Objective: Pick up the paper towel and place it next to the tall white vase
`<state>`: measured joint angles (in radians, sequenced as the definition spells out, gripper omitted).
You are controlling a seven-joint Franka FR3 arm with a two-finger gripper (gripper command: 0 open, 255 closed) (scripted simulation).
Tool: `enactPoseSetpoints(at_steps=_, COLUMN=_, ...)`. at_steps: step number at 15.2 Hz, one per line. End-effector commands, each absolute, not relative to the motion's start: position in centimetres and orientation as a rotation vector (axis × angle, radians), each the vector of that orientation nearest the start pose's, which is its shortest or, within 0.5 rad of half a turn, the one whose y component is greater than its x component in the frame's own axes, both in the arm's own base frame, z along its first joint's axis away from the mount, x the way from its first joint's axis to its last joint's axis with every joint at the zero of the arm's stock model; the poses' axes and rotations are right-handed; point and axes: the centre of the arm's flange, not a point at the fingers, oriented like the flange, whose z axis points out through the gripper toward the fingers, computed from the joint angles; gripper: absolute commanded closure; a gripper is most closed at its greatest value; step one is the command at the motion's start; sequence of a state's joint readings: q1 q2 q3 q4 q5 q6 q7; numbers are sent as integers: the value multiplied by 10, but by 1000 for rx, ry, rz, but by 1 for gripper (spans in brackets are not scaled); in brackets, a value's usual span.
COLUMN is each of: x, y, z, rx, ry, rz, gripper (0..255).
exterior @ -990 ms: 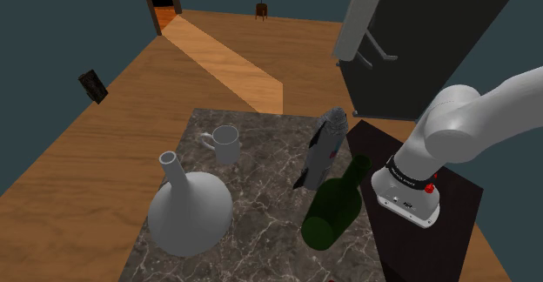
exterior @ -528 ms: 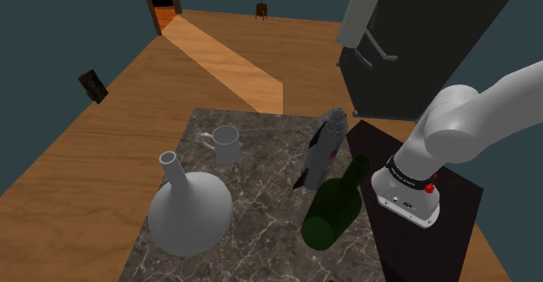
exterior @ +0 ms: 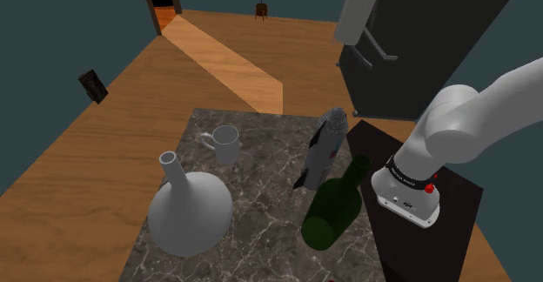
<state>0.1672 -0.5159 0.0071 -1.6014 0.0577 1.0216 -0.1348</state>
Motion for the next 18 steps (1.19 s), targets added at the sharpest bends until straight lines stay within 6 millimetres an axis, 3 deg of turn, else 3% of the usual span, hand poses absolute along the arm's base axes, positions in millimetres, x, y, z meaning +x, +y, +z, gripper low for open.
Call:
enactPoseSetpoints(at_steps=1, x=280, y=82, z=792, rx=-3051, ry=-516, rz=100, gripper=255)
enactPoseSetpoints(at_steps=18, x=204, y=293, z=792, rx=-3051, ry=-516, rz=100, gripper=255)
